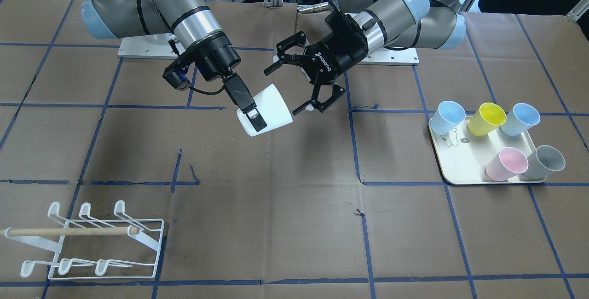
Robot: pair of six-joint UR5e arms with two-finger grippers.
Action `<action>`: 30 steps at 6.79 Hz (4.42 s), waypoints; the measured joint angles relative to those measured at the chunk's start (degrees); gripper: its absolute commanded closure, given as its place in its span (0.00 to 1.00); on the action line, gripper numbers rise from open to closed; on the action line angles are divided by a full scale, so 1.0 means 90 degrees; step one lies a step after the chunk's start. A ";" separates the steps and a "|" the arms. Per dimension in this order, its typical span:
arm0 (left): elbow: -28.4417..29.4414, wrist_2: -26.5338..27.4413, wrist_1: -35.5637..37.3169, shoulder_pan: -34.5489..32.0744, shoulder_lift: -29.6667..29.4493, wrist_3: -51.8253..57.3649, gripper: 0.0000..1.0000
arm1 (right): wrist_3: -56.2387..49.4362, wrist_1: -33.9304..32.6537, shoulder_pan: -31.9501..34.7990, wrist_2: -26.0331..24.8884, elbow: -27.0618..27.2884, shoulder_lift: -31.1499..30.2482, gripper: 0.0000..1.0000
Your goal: Transfer IKEA cup to right arm and place on rack
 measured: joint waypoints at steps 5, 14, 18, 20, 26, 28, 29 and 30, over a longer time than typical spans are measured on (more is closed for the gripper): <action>0.0095 0.0322 -0.0655 0.1357 0.0049 -0.0018 0.01 | -0.3582 -0.0095 -0.0654 -0.0245 -0.0995 0.0791 0.90; 0.4757 0.5969 -1.1768 0.0253 0.0359 -0.0952 0.01 | -0.9709 -0.1813 -0.2047 -0.1324 -0.2162 0.2382 0.90; 0.4673 0.6009 -1.2097 0.0228 0.0555 -0.0732 0.01 | -0.9774 -0.2224 -0.2294 -0.1306 -0.1774 0.2753 0.89; 0.4374 0.6008 -1.2101 0.0528 0.0714 -0.0155 0.01 | -0.9727 -0.2505 -0.2307 -0.1314 -0.1731 0.2936 0.89; 0.1445 0.6101 -1.0747 0.3432 0.2310 0.2658 0.01 | -0.9681 -0.2727 -0.2260 -0.1350 -0.1757 0.3011 0.88; 0.1150 0.6158 -1.0417 0.3631 0.2215 0.2774 0.01 | -0.9681 -0.2707 -0.2252 -0.1351 -0.1775 0.2996 0.88; 0.1043 0.6194 -1.0152 0.3650 0.2063 0.2783 0.02 | -0.9681 -0.2709 -0.2250 -0.1351 -0.1807 0.3022 0.88; 0.0839 0.6262 -0.9597 0.3655 0.1827 0.2783 0.02 | -0.9681 -0.2711 -0.2249 -0.1349 -0.1864 0.3062 0.88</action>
